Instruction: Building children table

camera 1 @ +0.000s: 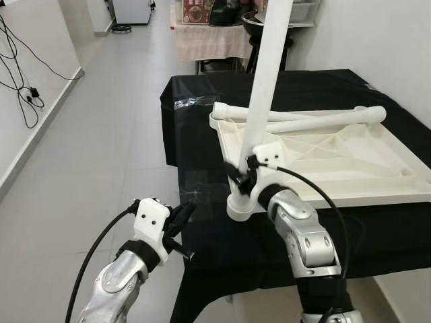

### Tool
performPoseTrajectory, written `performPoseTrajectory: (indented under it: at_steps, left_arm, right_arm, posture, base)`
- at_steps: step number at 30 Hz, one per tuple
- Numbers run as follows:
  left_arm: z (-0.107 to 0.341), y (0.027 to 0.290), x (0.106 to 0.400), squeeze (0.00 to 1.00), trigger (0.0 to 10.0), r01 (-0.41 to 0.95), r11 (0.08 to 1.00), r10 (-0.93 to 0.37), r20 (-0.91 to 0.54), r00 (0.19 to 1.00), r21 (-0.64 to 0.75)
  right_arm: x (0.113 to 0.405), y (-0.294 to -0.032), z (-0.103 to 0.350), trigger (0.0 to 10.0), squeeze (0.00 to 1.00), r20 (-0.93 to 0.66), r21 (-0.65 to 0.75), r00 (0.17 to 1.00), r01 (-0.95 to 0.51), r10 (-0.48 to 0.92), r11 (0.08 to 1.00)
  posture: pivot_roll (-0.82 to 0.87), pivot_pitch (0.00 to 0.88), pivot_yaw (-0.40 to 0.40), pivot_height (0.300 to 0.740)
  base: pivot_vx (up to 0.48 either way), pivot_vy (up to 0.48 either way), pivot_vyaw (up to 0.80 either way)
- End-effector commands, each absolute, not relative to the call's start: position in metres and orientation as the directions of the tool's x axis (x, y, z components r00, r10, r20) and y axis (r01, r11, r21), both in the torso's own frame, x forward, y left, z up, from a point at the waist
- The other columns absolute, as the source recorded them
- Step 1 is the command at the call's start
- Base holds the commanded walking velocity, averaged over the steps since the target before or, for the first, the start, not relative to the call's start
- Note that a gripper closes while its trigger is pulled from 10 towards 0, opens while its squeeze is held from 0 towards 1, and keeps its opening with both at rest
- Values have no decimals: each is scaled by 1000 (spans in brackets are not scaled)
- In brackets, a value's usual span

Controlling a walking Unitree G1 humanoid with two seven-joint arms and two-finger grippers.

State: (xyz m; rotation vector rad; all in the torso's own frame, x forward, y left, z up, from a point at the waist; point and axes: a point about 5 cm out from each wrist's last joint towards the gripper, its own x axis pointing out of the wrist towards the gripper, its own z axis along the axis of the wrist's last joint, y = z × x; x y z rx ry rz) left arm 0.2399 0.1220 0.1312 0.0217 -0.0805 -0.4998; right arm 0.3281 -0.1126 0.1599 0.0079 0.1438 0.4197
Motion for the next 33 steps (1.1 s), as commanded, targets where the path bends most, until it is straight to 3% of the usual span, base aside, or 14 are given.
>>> performPoseTrajectory:
  at_steps: [1, 2, 5, 6, 8, 12, 15, 16, 17, 18, 27, 33]
  left_arm:
    - [130, 121, 236, 0, 10000, 497, 866, -499, 51, 865, 43]
    - [130, 120, 234, 0, 10000, 513, 857, -515, 46, 856, 50]
    - [130, 119, 232, 0, 10000, 523, 850, -526, 42, 850, 56]
    - [130, 116, 229, 0, 10000, 541, 839, -544, 37, 839, 61]
    - [131, 115, 228, 0, 10000, 554, 830, -556, 33, 830, 64]
    - [133, 113, 227, 0, 10000, 564, 822, -567, 22, 824, 73]
    - [133, 113, 226, 0, 10000, 561, 825, -563, 22, 826, 75]
    - [133, 113, 226, 0, 10000, 557, 827, -560, 22, 828, 78]
    - [133, 113, 226, 0, 10000, 557, 827, -560, 22, 828, 78]
    - [134, 113, 225, 0, 10000, 551, 831, -554, 24, 832, 79]
    - [133, 113, 224, 0, 10000, 539, 839, -542, 26, 840, 71]
    - [136, 113, 229, 0, 10000, 525, 850, -527, 37, 849, 52]
  right_arm:
    - [337, -116, 174, 10000, 1000, -86, 50, 883, -460, 462, 887]
    - [341, -118, 183, 10000, 827, -53, 44, 847, -527, 529, 849]
    - [343, -120, 188, 10000, 827, -34, 38, 821, -568, 569, 822]
    - [346, -123, 193, 10000, 0, -12, 12, 784, -620, 621, 784]
    - [348, -127, 196, 10000, 0, -8, -12, 742, -671, 671, 741]
    - [351, -133, 195, 10000, 0, -45, -54, 581, -813, 812, 579]
    - [354, -133, 190, 10000, 0, -67, -43, 533, -846, 843, 532]
    - [355, -133, 187, 4941, 0, -76, -32, 508, -861, 858, 508]
    - [355, -133, 187, 4941, 0, -76, -32, 508, -861, 858, 508]
    - [358, -133, 185, 0, 0, -83, -16, 494, -869, 865, 495]
    - [366, -140, 180, 0, 0, -92, 10, 473, -879, 876, 476]
    - [364, -159, 173, 0, 0, -74, 39, 507, -859, 859, 511]
  posture:
    - [23, 50, -44, 740]
    - [26, 48, -46, 740]
    - [26, 48, -46, 740]
    - [29, 46, -49, 740]
    - [34, 44, -54, 740]
    - [40, 39, -60, 740]
    - [48, 41, -62, 740]
    - [52, 45, -63, 740]
    - [52, 45, -63, 740]
    - [53, 47, -62, 740]
    - [47, 53, -62, 740]
    - [25, 59, -55, 740]
  base:
    - [0, 0, 0]
    - [0, 0, 0]
    - [0, 0, 0]
    - [0, 0, 0]
    - [0, 0, 0]
    - [0, 0, 0]
    - [0, 0, 0]
    - [0, 0, 0]
    - [0, 0, 0]
    - [0, 0, 0]
    - [0, 0, 0]
    - [0, 0, 0]
